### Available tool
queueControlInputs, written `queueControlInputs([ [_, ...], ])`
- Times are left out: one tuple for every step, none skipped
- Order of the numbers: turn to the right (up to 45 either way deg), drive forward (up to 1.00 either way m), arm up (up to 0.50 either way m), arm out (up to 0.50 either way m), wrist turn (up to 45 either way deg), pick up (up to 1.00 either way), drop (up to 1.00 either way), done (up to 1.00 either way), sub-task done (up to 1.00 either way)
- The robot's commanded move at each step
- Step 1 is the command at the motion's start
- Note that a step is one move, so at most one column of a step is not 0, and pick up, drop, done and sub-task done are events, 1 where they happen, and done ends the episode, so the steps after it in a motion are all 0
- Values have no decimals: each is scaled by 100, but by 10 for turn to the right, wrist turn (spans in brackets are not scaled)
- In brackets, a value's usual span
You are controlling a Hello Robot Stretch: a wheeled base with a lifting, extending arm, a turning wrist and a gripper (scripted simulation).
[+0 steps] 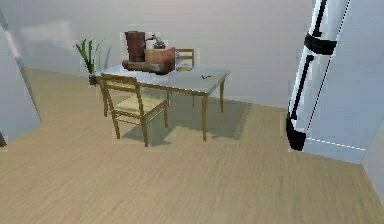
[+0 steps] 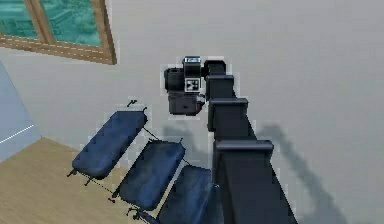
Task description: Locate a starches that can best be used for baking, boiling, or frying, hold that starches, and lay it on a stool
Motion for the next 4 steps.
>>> queueControlInputs([
  [0,0,0,0,30,0,0,0,0],
  [0,0,-20,0,0,0,0,0,0],
  [0,0,-32,0,0,0,0,0,0],
  [0,0,0,0,0,0,100,0,0],
])
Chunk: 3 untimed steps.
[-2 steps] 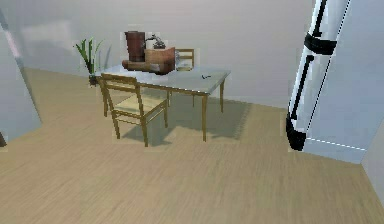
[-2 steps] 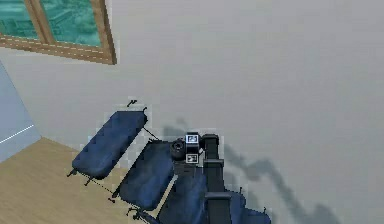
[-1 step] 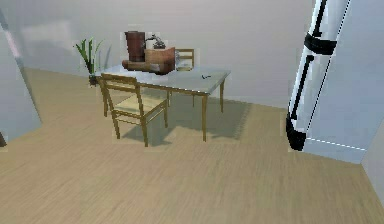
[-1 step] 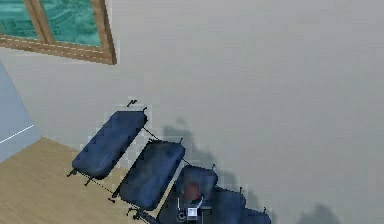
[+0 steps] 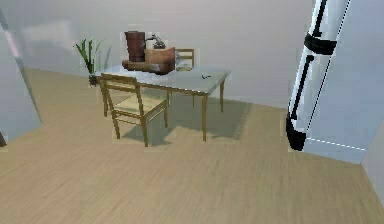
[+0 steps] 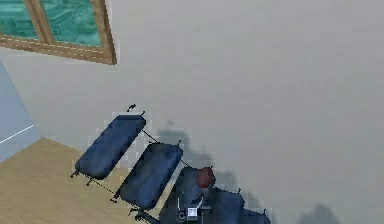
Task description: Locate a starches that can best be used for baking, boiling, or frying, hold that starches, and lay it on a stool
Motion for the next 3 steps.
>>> queueControlInputs([
  [0,0,10,0,0,0,0,0,0],
  [0,0,0,-8,0,0,0,0,0],
  [0,0,0,0,0,0,0,100,0],
])
